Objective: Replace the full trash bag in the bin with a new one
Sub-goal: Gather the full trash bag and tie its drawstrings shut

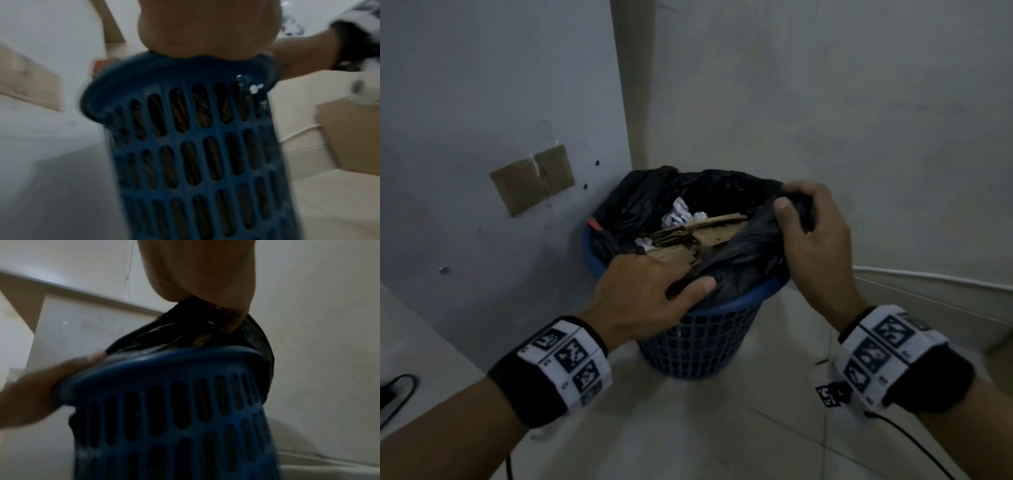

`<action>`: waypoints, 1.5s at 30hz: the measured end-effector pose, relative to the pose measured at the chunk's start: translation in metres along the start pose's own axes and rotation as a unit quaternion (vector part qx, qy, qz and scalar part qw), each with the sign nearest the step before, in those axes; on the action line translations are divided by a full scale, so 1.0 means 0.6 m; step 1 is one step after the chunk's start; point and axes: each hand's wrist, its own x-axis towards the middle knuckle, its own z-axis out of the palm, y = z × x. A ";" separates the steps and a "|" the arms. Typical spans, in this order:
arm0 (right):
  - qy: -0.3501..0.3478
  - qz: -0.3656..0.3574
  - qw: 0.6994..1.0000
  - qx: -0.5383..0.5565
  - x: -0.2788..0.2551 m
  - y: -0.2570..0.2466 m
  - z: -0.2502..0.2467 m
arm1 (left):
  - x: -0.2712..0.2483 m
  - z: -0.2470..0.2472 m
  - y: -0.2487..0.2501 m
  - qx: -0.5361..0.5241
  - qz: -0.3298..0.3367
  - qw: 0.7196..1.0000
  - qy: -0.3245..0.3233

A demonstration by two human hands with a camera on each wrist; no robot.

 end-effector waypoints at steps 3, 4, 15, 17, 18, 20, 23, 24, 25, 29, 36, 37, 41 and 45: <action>-0.140 -0.073 0.980 -0.123 -0.023 0.037 0.008 | -0.008 -0.013 -0.045 -0.039 -0.024 0.999 0.017; -0.173 -0.106 0.965 -0.169 -0.033 0.045 0.010 | -0.009 -0.017 -0.059 -0.047 -0.054 0.997 0.010; -0.147 -0.088 0.977 -0.129 -0.102 -0.020 0.084 | 0.020 0.000 0.013 -0.123 -0.080 0.988 0.046; -0.120 -0.070 0.990 -0.023 -0.095 -0.023 0.062 | 0.022 0.005 0.020 -0.106 -0.095 0.989 0.033; -0.092 -0.062 0.994 0.008 -0.090 -0.024 0.048 | 0.021 0.005 0.021 -0.100 -0.098 0.990 0.024; -0.020 -0.027 0.998 0.044 -0.080 -0.023 0.023 | 0.017 0.002 0.022 -0.090 -0.088 0.992 0.012; 0.055 0.179 0.976 0.110 -0.066 -0.002 0.008 | 0.010 -0.007 0.028 -0.060 -0.069 0.996 0.014; 0.035 0.310 0.940 0.140 -0.060 0.010 0.006 | 0.008 -0.008 0.030 -0.056 -0.074 0.996 0.010; -0.007 0.446 0.878 0.173 -0.054 0.020 0.004 | 0.007 -0.009 0.032 -0.052 -0.078 0.996 0.006; -0.137 0.629 0.688 0.335 -0.038 0.042 0.003 | 0.003 -0.007 0.028 -0.011 -0.047 0.999 0.006; 0.091 0.423 0.854 0.289 0.003 0.014 -0.005 | -0.016 -0.005 0.016 0.000 0.023 1.000 0.006; 0.128 0.371 0.875 0.284 0.017 0.008 -0.012 | -0.016 -0.005 0.009 -0.006 0.027 1.000 0.002; 0.099 0.152 0.972 0.152 0.024 -0.006 -0.001 | -0.021 -0.016 -0.035 -0.036 0.057 0.998 0.016; -0.072 -0.007 0.997 0.033 -0.008 0.011 0.023 | -0.035 -0.020 -0.070 -0.085 0.010 0.994 0.063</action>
